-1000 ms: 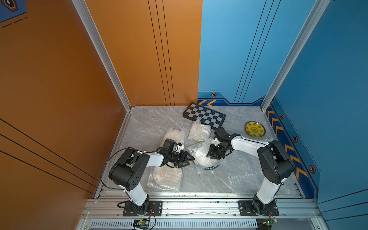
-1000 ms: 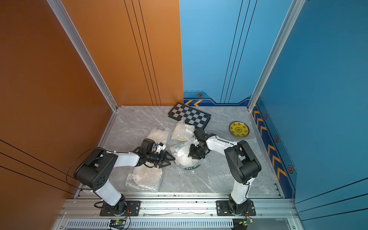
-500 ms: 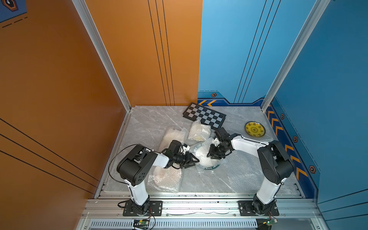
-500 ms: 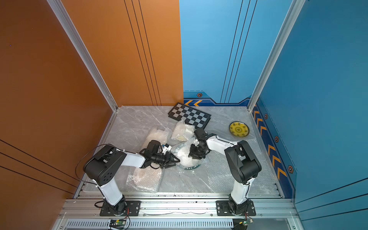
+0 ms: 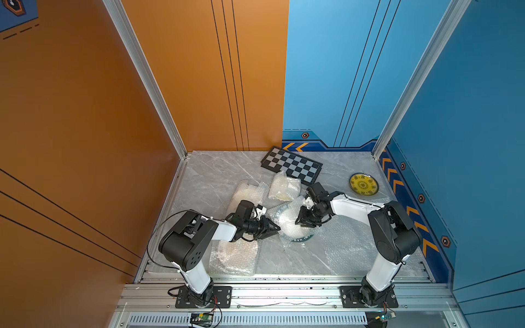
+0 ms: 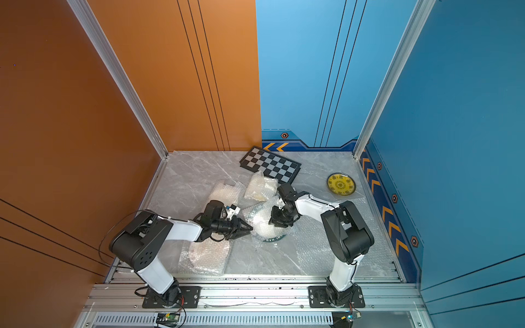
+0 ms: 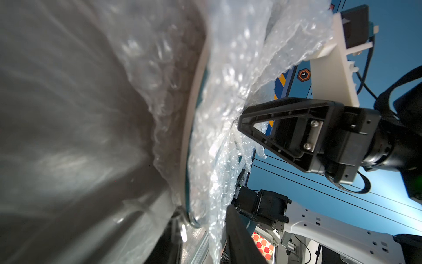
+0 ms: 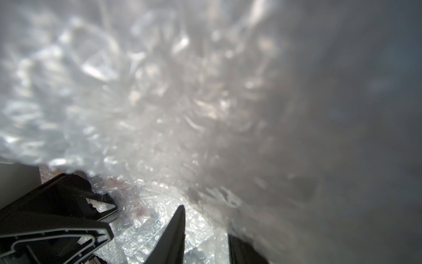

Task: Unpack dinner plates from bubble wrap
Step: Unwrap the bubble wrap at the center of the board.

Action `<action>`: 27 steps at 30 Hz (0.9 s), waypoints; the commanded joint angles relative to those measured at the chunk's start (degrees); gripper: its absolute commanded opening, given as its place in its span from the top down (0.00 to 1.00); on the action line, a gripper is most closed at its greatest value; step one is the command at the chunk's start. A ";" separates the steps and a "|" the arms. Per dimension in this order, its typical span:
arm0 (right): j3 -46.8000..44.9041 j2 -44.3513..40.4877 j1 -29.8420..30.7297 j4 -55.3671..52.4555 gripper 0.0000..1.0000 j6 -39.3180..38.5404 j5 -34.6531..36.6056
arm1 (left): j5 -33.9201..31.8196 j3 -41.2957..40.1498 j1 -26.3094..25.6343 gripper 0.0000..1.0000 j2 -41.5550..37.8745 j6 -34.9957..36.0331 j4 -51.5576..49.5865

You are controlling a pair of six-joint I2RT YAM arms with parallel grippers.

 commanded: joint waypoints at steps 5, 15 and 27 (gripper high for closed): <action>-2.71 1.79 0.03 -3.86 0.66 0.06 5.09 | 0.68 -2.26 1.62 0.76 -2.24 -0.21 0.23; -1.75 2.88 2.05 -3.14 0.66 1.81 5.71 | 2.17 -3.22 4.45 0.93 -2.36 0.50 0.23; -2.08 2.45 2.42 -3.34 0.66 2.35 5.87 | 1.17 -4.08 7.09 0.48 -3.74 3.49 -3.03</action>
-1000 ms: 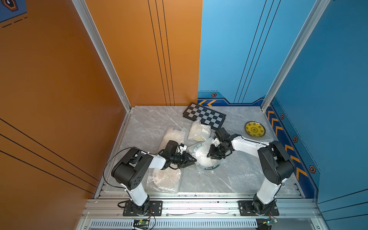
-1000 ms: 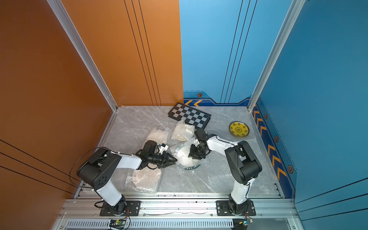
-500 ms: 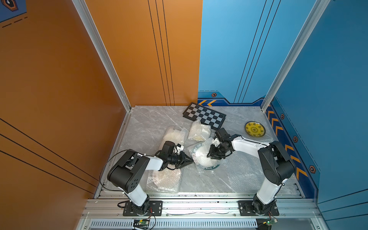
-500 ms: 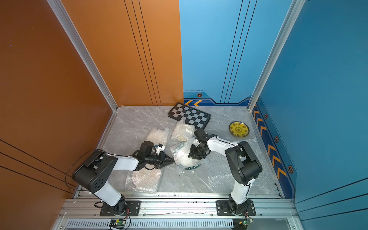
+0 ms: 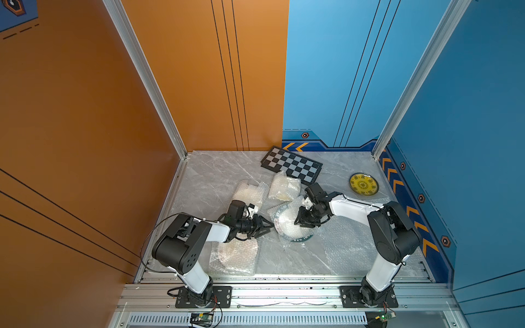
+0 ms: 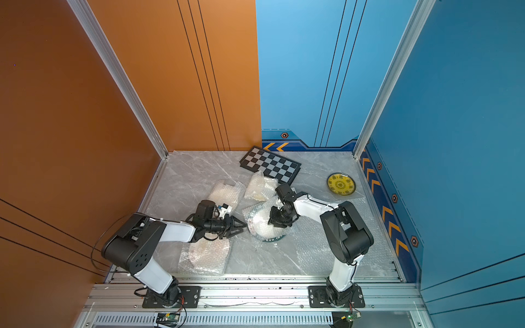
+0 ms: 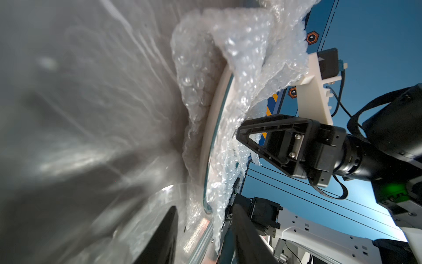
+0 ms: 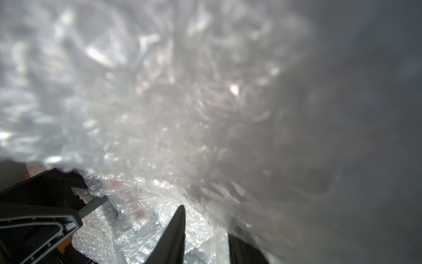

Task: Unpack dinner plates from bubble wrap
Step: Unwrap the bubble wrap at the center of the board.

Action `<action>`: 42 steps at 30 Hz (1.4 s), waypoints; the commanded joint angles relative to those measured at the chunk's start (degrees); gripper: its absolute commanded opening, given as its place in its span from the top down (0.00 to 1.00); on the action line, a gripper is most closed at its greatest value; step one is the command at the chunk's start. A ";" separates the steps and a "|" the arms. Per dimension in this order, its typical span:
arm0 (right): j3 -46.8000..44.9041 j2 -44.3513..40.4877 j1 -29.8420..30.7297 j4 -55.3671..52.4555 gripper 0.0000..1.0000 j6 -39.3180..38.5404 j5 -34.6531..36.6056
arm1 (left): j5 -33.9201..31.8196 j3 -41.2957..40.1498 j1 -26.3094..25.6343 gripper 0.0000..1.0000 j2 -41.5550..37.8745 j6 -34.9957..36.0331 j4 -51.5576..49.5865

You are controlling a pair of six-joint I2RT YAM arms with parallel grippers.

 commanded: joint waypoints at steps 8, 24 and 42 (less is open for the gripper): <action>-3.46 2.83 -0.35 -4.13 0.66 -0.13 5.86 | 0.18 4.29 1.08 0.39 3.79 4.96 -2.70; -2.96 2.00 -1.82 -6.06 0.66 -1.13 5.67 | 2.90 10.09 -1.12 0.39 12.21 7.71 2.22; 0.85 3.92 -0.67 -6.42 0.66 0.27 5.67 | 8.42 2.83 -4.82 0.42 14.54 2.96 14.79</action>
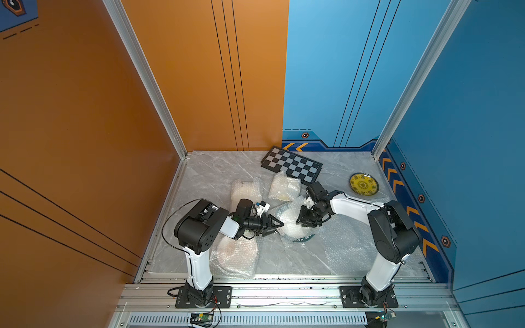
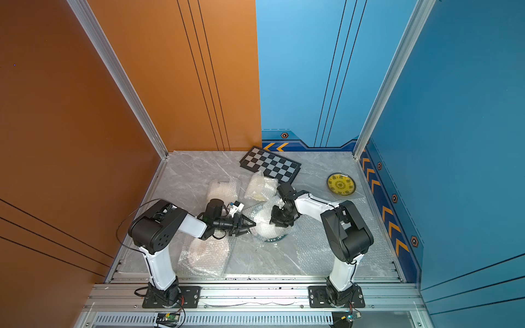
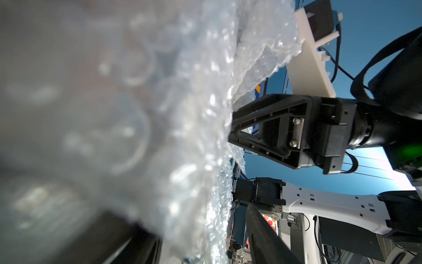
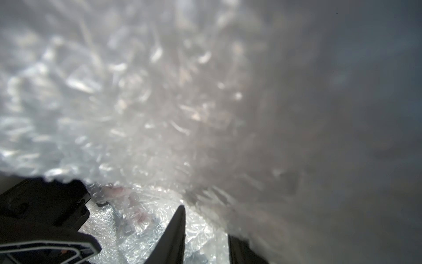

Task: Unpack dinner plates from bubble wrap
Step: Unwrap the bubble wrap at the center of the board.

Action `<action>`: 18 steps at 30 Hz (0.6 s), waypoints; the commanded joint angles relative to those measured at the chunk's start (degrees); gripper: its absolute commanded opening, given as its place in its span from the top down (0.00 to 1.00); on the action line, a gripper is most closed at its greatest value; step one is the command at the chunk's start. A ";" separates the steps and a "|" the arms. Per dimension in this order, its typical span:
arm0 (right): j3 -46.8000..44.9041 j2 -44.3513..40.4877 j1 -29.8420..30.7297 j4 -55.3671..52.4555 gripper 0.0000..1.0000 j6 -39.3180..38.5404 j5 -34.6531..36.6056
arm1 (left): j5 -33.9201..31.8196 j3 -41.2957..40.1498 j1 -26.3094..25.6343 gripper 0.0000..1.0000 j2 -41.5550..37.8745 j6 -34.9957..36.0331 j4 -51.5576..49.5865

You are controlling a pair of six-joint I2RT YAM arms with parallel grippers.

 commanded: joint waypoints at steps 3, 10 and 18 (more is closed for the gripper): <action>-0.32 3.42 0.89 -4.10 0.66 0.55 5.43 | 0.53 -2.68 -0.65 0.43 -0.88 -0.54 -1.98; -0.58 3.49 1.26 -4.01 0.66 0.63 5.61 | 0.20 -3.66 -0.08 0.48 -1.30 -0.81 -2.01; -0.89 3.57 1.43 -3.50 0.66 0.88 5.58 | -0.57 -5.54 -0.04 0.60 -2.36 -1.01 -2.02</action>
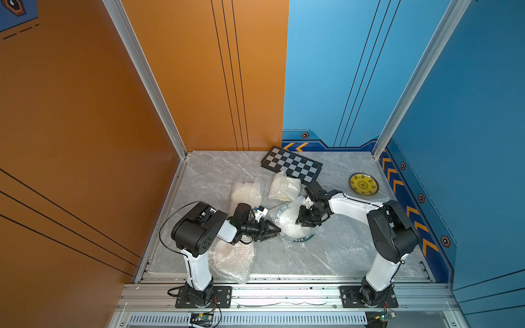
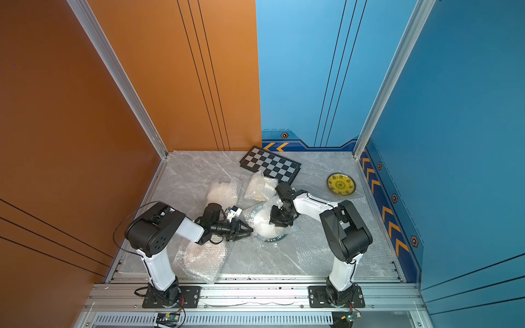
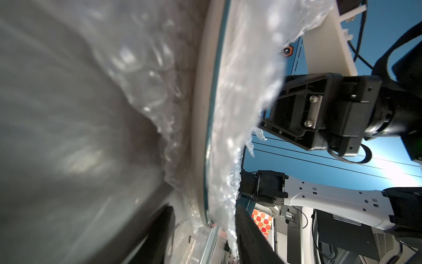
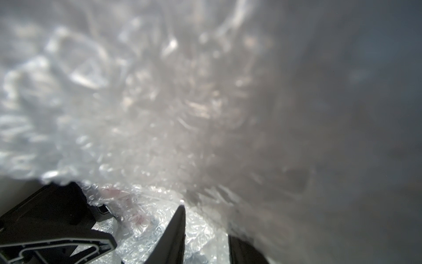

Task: Unpack dinner plates from bubble wrap
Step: Unwrap the bubble wrap at the center of the board.

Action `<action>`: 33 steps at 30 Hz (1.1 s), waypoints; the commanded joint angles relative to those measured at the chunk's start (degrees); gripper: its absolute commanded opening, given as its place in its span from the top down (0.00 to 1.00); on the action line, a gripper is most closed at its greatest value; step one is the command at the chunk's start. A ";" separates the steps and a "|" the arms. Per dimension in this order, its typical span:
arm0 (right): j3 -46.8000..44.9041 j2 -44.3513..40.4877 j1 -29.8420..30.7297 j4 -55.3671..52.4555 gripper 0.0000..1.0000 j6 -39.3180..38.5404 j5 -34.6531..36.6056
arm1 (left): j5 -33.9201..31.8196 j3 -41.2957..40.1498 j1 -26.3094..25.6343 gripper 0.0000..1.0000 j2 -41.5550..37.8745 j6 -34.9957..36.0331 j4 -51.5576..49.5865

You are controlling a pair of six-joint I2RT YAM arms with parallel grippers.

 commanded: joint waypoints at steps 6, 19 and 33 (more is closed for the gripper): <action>-1.64 3.49 0.62 -2.34 0.66 0.70 4.32 | -1.44 -2.60 0.27 0.67 -1.06 -0.12 -2.19; -2.34 3.33 0.62 -1.64 0.66 0.72 4.14 | -2.03 -3.86 1.40 0.88 -2.77 -0.51 -2.16; -3.13 2.32 2.97 -1.46 0.67 0.81 7.80 | -1.63 -4.98 2.55 1.00 -10.83 -5.70 -2.15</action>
